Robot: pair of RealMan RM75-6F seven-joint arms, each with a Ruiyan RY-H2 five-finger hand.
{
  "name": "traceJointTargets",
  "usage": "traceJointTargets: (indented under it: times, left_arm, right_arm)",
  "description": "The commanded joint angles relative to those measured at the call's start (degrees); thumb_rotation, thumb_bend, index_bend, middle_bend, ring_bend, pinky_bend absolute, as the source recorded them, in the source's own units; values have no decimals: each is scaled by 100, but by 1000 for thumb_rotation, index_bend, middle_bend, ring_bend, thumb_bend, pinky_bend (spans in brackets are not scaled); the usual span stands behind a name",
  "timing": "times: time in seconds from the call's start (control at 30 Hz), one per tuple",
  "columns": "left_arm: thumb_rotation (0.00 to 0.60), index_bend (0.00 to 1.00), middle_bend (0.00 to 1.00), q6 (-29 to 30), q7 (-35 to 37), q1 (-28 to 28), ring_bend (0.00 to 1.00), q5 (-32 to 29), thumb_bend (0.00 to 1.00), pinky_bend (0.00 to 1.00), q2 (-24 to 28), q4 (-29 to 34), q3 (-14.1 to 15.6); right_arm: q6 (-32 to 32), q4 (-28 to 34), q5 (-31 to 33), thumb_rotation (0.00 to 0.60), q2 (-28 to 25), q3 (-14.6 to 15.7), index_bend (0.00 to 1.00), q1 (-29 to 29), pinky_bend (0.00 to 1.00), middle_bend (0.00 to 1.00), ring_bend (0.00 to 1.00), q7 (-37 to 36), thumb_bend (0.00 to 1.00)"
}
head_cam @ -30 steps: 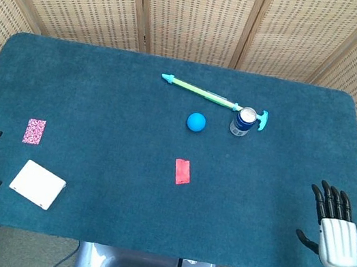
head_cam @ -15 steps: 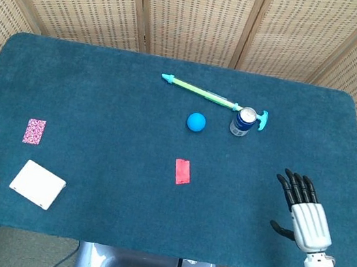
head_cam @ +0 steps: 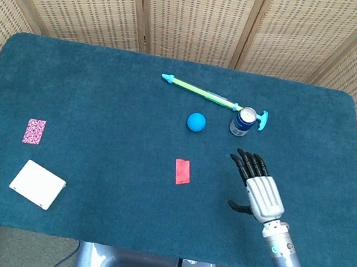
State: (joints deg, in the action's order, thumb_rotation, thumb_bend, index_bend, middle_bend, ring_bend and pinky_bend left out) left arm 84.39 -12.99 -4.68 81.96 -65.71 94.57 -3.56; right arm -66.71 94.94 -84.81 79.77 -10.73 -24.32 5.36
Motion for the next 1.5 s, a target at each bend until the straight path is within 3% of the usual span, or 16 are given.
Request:
traceJointTargets:
  times: [0.03,0.3,0.7,1.5]
  left_arm:
    - [600,0,0,-14,41,-9,0,-38,115,37,10,-25,-20]
    - [600,0,0,-23,148,-12,0,-70,116,37,46,-38,-36]
    - [600,0,0,-28,289,-18,0,-97,118,37,82,-59,-53]
    - [600,0,0,-117,392,-49,0,-198,120,37,103,-119,-61]
  right_arm:
    - [212,113,400,600,424,-207,82,-270,0,0,0,338,142]
    - [439,-134,888,600,1027,-320,91,-574,0,0,0,769,209]
    - [513,-1013,1502,600,1982,-375,93,-926,0,0,0,1424,321]
    - [728,-2047,1859,600,2704,-368,93,-1250,0,0,0,1452,329]
